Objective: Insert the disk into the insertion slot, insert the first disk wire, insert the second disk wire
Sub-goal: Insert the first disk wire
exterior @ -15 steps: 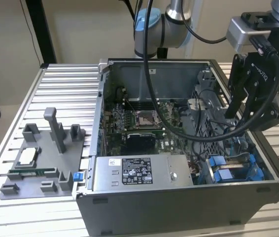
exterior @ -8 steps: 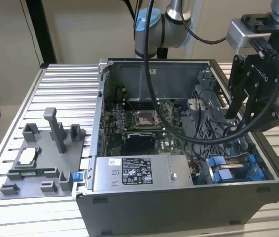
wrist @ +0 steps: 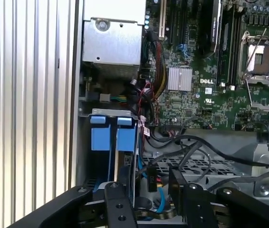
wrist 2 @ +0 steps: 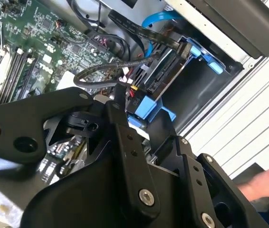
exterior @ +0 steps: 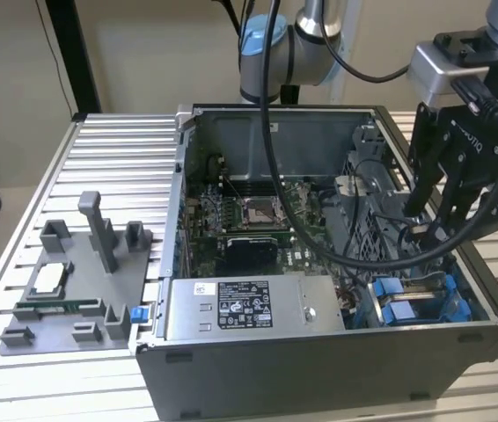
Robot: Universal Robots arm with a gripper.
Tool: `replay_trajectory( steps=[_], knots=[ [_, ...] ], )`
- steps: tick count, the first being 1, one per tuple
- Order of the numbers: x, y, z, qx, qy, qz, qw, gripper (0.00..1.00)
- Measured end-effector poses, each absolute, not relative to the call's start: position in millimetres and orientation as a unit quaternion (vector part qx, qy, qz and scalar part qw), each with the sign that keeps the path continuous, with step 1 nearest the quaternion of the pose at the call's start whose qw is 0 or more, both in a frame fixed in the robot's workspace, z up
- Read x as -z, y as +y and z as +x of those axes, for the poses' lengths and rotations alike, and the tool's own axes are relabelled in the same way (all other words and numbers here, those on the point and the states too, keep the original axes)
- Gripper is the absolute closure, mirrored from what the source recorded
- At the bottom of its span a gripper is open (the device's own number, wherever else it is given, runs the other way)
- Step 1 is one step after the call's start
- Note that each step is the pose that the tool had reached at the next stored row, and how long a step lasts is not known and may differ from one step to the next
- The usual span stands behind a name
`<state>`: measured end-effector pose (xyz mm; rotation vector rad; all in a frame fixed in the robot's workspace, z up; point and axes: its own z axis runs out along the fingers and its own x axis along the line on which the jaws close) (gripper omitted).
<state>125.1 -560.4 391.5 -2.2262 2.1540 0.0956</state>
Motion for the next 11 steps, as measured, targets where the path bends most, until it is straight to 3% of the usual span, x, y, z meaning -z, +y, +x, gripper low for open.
replay_trajectory(
  steps=[11],
  knots=[
    [-389.8,-565.1,125.2,-0.036,0.69,-0.723,0.027,0.0]
  ],
)
